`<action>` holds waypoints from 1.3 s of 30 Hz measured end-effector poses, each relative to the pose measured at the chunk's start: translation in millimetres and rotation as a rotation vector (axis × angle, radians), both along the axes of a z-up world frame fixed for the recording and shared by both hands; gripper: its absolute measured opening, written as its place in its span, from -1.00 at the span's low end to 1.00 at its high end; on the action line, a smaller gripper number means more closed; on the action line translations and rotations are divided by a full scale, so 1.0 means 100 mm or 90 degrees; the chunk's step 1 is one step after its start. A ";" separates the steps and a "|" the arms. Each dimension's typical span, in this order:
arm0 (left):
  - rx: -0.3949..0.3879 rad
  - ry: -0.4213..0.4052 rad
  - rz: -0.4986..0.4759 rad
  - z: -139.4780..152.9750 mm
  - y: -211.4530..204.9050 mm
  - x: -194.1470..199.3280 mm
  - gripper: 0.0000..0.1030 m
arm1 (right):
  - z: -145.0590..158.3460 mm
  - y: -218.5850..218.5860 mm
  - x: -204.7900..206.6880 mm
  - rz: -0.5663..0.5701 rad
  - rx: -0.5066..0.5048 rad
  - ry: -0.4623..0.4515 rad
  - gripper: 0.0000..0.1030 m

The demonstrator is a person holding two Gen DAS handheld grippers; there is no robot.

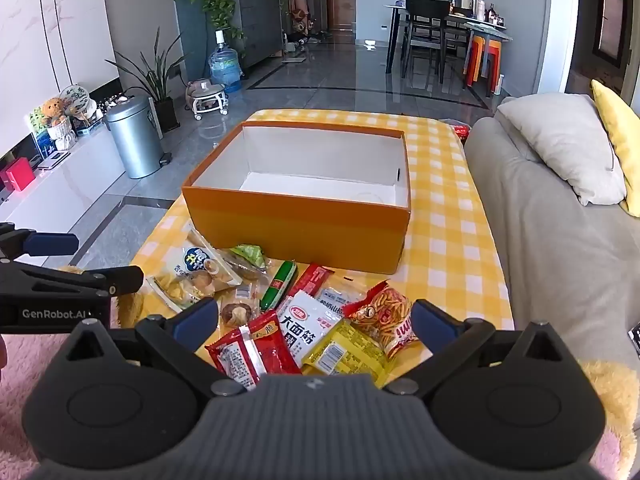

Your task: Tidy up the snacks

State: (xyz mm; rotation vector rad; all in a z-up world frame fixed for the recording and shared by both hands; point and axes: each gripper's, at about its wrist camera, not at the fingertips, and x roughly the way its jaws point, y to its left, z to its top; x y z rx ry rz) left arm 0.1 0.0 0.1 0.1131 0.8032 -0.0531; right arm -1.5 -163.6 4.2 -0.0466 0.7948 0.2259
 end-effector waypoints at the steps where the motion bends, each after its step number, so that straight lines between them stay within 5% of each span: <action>1: 0.002 -0.001 -0.004 0.00 0.00 0.00 1.00 | 0.00 0.00 0.00 0.000 0.001 -0.002 0.92; 39: -0.010 0.006 -0.001 -0.02 0.01 0.00 0.94 | -0.06 0.01 0.03 -0.014 0.002 0.006 0.92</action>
